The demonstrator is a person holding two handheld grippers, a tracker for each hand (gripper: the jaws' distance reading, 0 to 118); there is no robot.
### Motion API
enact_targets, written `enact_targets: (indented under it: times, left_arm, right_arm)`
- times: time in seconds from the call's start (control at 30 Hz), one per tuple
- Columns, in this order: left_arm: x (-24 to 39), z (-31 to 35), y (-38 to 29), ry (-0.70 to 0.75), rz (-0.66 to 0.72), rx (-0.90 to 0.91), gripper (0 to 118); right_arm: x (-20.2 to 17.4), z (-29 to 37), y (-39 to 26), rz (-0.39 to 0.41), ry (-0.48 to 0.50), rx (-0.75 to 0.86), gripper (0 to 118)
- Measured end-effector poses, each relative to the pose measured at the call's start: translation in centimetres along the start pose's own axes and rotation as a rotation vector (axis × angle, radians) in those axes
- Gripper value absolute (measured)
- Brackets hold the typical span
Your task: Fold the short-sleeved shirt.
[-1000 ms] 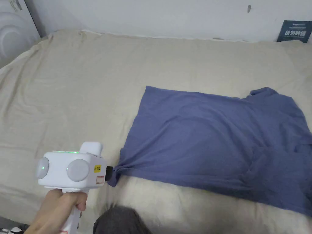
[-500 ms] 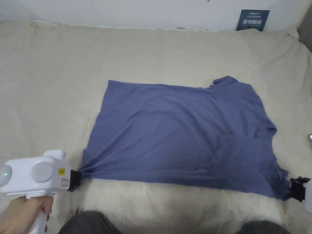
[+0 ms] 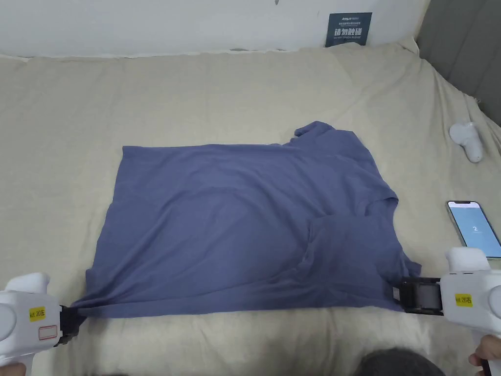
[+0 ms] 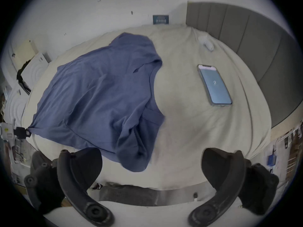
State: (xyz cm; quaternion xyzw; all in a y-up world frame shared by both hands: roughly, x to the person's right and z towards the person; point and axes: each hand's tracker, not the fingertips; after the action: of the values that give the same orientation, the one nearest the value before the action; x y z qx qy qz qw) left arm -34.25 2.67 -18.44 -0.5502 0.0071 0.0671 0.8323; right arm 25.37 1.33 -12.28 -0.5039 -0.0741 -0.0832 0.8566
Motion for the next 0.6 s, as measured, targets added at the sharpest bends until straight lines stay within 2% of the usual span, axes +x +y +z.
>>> enact_targets:
  times: [0.1, 0.13, 0.17, 0.2, 0.23, 0.37, 0.6]
  left_arm:
    - [-0.4, 0.0, 0.2, -0.003, 0.011, -0.001, 1]
    - [0.1, 0.2, -0.1, 0.004, 0.011, 0.004, 1]
    - [0.0, 0.3, -0.1, 0.002, 0.013, 0.004, 1]
    - [0.0, 0.3, -0.1, 0.001, 0.013, 0.004, 1]
    - [-0.1, 0.3, -0.2, 0.000, 0.013, 0.003, 1]
    - [-0.4, 0.3, -0.1, -0.011, 0.018, 0.005, 1]
    - [-0.1, 1.4, -0.2, -0.004, -0.008, 0.020, 1]
  right_arm:
    - [-0.4, -2.0, -0.3, 0.068, -0.023, -0.097, 116]
    - [-0.6, -2.0, -0.3, 0.085, -0.023, -0.094, 88]
    - [-0.6, -1.6, -0.5, 0.081, -0.003, -0.051, 45]
    - [-0.5, -1.3, -1.3, 0.085, 0.006, -0.049, 13]
    - [-0.3, -1.2, -1.4, 0.082, -0.004, -0.043, 6]
    - [0.5, 0.2, -1.5, 0.066, 0.027, -0.019, 5]
    - [0.6, 1.7, -1.4, 0.087, 0.027, -0.004, 5]
